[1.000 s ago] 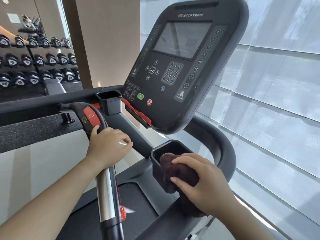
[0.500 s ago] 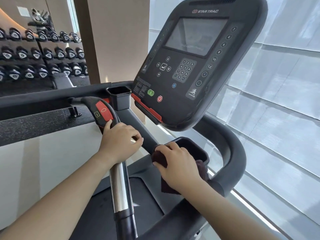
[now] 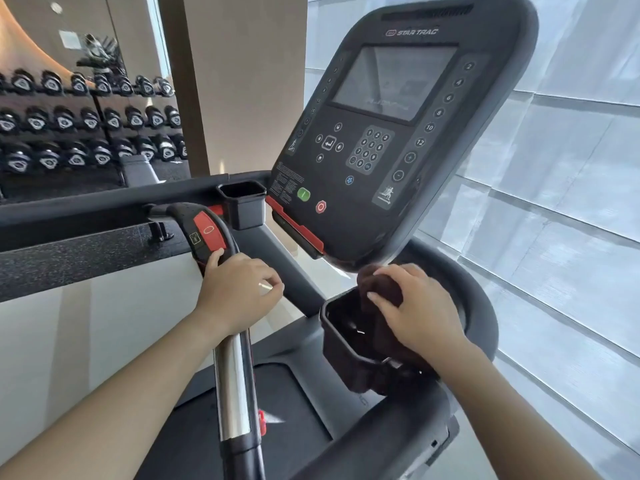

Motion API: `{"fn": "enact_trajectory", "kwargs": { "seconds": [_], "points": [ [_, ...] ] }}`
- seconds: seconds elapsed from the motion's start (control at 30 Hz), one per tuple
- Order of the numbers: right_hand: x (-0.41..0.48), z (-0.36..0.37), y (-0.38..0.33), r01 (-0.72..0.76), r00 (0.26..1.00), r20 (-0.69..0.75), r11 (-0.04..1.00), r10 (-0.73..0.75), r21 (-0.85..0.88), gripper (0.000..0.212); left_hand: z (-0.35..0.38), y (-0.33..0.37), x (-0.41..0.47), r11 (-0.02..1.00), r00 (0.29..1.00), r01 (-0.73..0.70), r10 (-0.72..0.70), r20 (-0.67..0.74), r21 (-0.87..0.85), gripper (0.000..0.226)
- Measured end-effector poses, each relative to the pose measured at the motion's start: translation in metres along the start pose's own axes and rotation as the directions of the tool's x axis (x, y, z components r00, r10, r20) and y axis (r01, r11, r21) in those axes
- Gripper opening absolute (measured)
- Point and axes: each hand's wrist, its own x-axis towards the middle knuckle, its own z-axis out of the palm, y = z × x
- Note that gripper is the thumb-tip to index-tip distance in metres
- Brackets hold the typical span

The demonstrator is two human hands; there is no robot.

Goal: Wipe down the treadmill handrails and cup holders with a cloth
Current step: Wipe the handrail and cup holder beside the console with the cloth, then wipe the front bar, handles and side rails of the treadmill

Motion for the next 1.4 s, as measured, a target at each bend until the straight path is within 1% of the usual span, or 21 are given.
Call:
{"fn": "enact_trajectory", "kwargs": {
  "seconds": [0.07, 0.13, 0.2, 0.27, 0.33, 0.4, 0.47, 0.53, 0.6, 0.7, 0.77, 0.87, 0.93, 1.0, 1.03, 1.1, 1.13, 1.2, 1.27, 1.33, 1.4],
  "points": [
    [-0.004, -0.003, 0.017, -0.062, 0.994, 0.093, 0.991, 0.051, 0.119, 0.019, 0.0, 0.0, 0.002, 1.0, 1.0, 0.013, -0.013, -0.022, -0.026, 0.016],
    [-0.007, -0.008, 0.024, -0.046, 0.992, 0.126, 0.977, 0.02, 0.208, 0.016, 0.0, 0.0, 0.002, 0.998, 0.998, 0.022, -0.025, -0.053, -0.062, 0.015],
    [-0.014, -0.016, 0.022, -0.005, 0.994, 0.111, 0.968, -0.023, 0.249, 0.017, -0.001, 0.0, 0.0, 0.994, 0.997, 0.011, -0.019, -0.075, -0.107, 0.012],
    [-0.025, -0.029, 0.013, 0.035, 0.998, 0.046, 0.945, -0.053, 0.325, 0.018, -0.004, 0.002, -0.002, 0.986, 0.996, -0.023, 0.008, -0.093, -0.168, 0.011],
    [-0.045, -0.04, 0.0, 0.104, 0.992, 0.033, 0.926, -0.124, 0.363, 0.02, -0.01, 0.005, -0.007, 0.973, 0.993, -0.083, 0.063, -0.098, -0.215, 0.016],
    [-0.07, -0.04, -0.018, 0.142, 0.975, 0.114, 0.934, -0.189, 0.329, 0.025, -0.016, 0.009, -0.016, 0.961, 0.986, -0.162, 0.149, -0.072, -0.223, 0.028],
    [-0.094, -0.029, -0.036, 0.152, 0.965, 0.186, 0.97, -0.187, 0.188, 0.029, -0.021, 0.012, -0.034, 0.948, 0.975, -0.221, 0.223, -0.017, -0.23, 0.035],
    [-0.11, -0.019, -0.052, 0.12, 0.982, 0.147, 0.992, -0.122, 0.026, 0.029, -0.026, 0.01, -0.059, 0.918, 0.96, -0.264, 0.281, 0.015, -0.296, 0.034],
    [-0.127, -0.016, -0.071, 0.072, 0.993, 0.098, 0.997, -0.073, 0.011, 0.028, -0.035, 0.003, -0.086, 0.877, 0.947, -0.278, 0.318, 0.041, -0.391, 0.029],
    [-0.164, -0.001, -0.113, 0.14, 0.984, 0.106, 0.99, -0.142, 0.024, 0.032, -0.055, -0.015, -0.126, 0.841, 0.915, -0.307, 0.39, 0.106, -0.446, 0.031],
    [-0.186, 0.009, -0.137, 0.13, 0.986, 0.099, 0.991, -0.133, 0.041, 0.033, -0.07, -0.031, -0.15, 0.827, 0.899, -0.332, 0.423, 0.114, -0.455, 0.034],
    [-0.182, 0.007, -0.146, -0.016, 1.0, 0.013, 0.995, 0.015, 0.1, 0.029, -0.091, -0.051, -0.184, 0.827, 0.89, -0.305, 0.424, 0.169, -0.472, 0.035],
    [-0.177, 0.004, -0.149, -0.095, 0.995, 0.014, 0.994, 0.094, 0.062, 0.026, -0.103, -0.056, -0.208, 0.824, 0.878, -0.268, 0.422, 0.226, -0.499, 0.036],
    [-0.185, 0.01, -0.162, -0.084, 0.996, 0.033, 0.996, 0.085, -0.01, 0.027, -0.115, -0.057, -0.233, 0.812, 0.858, -0.259, 0.442, 0.261, -0.524, 0.035],
    [-0.195, 0.015, -0.173, -0.048, 0.998, 0.036, 0.999, 0.048, -0.014, 0.028, -0.12, -0.057, -0.246, 0.806, 0.85, -0.264, 0.454, 0.268, -0.53, 0.036],
    [-0.221, 0.026, -0.194, 0.034, 0.999, 0.02, 0.999, -0.035, 0.02, 0.031, -0.128, -0.06, -0.271, 0.808, 0.844, -0.274, 0.462, 0.272, -0.522, 0.044],
    [-0.231, 0.029, -0.203, 0.048, 0.999, 0.008, 0.998, -0.048, 0.047, 0.032, -0.13, -0.062, -0.283, 0.819, 0.848, -0.274, 0.453, 0.275, -0.504, 0.049],
    [-0.239, 0.031, -0.215, 0.045, 0.999, -0.012, 0.995, -0.044, 0.089, 0.03, -0.133, -0.067, -0.306, 0.847, 0.865, -0.257, 0.416, 0.281, -0.465, 0.056],
    [-0.232, 0.028, -0.218, 0.0, 1.0, 0.003, 0.993, 0.0, 0.118, 0.026, -0.134, -0.074, -0.325, 0.869, 0.884, -0.235, 0.377, 0.275, -0.436, 0.055],
    [-0.223, 0.023, -0.222, -0.052, 0.998, 0.049, 0.995, 0.047, 0.087, 0.024, -0.135, -0.079, -0.339, 0.886, 0.908, -0.197, 0.327, 0.263, -0.42, 0.055],
    [-0.226, 0.023, -0.229, -0.028, 0.997, 0.066, 0.999, 0.026, 0.034, 0.025, -0.138, -0.081, -0.348, 0.904, 0.928, -0.155, 0.272, 0.256, -0.4, 0.055]
  ]
}}
